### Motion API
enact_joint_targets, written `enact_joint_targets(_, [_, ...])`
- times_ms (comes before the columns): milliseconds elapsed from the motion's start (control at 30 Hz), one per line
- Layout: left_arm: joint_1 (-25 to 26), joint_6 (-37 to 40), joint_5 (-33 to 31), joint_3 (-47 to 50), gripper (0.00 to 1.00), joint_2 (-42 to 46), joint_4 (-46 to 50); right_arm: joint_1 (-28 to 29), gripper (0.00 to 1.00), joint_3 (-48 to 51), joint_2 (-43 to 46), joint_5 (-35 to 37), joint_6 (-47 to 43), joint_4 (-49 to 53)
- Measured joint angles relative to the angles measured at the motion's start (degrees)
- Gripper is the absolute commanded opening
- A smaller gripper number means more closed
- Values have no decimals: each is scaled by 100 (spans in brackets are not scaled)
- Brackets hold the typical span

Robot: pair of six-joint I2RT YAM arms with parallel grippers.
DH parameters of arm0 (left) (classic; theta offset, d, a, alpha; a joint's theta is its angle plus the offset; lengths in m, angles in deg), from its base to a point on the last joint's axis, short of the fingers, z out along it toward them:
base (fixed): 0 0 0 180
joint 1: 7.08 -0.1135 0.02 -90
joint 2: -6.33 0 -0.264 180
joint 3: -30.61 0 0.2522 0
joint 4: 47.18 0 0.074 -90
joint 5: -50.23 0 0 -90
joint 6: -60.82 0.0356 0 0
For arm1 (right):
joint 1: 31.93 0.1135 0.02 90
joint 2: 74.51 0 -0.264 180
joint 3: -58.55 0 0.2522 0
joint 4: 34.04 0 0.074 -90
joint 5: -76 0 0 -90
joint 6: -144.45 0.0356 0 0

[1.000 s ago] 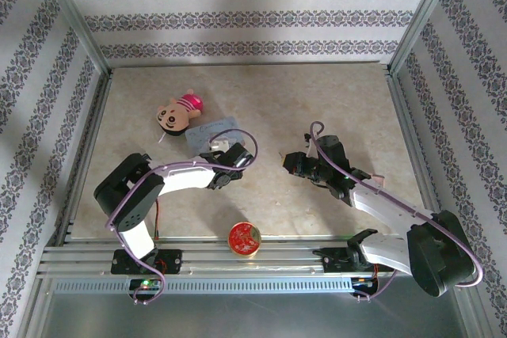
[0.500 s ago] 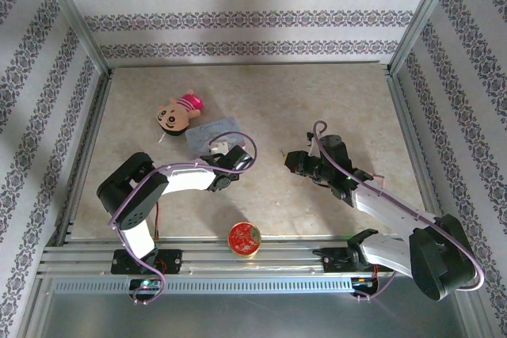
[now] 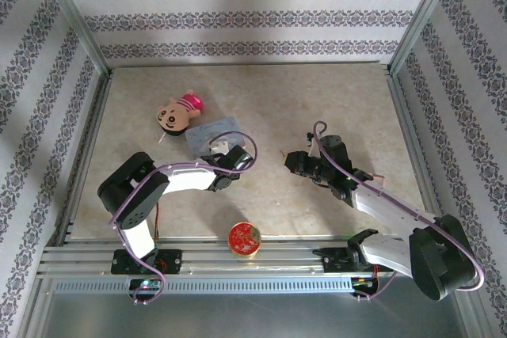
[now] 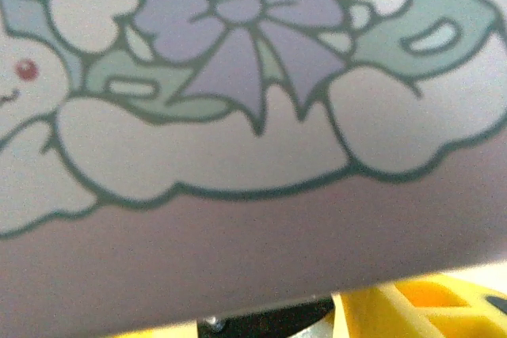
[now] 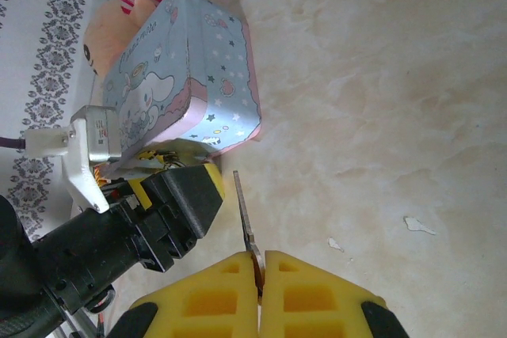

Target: Unlock the padlock with the key

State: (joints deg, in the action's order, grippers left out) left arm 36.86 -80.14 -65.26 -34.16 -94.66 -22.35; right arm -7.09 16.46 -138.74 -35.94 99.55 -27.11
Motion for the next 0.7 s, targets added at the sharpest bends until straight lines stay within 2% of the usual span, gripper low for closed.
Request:
enact_joint_targets(233, [0, 175, -197, 2, 55, -37, -328, 0, 0, 0, -103, -9, 0, -4])
enact_joint_targets(300, [0, 247, -258, 2, 51, -50, -442, 0, 0, 0, -151, -22, 2, -4])
enact_joint_targets(700, [0, 393, -549, 203, 54, -264, -1080, 0, 0, 0, -232, -83, 4, -22])
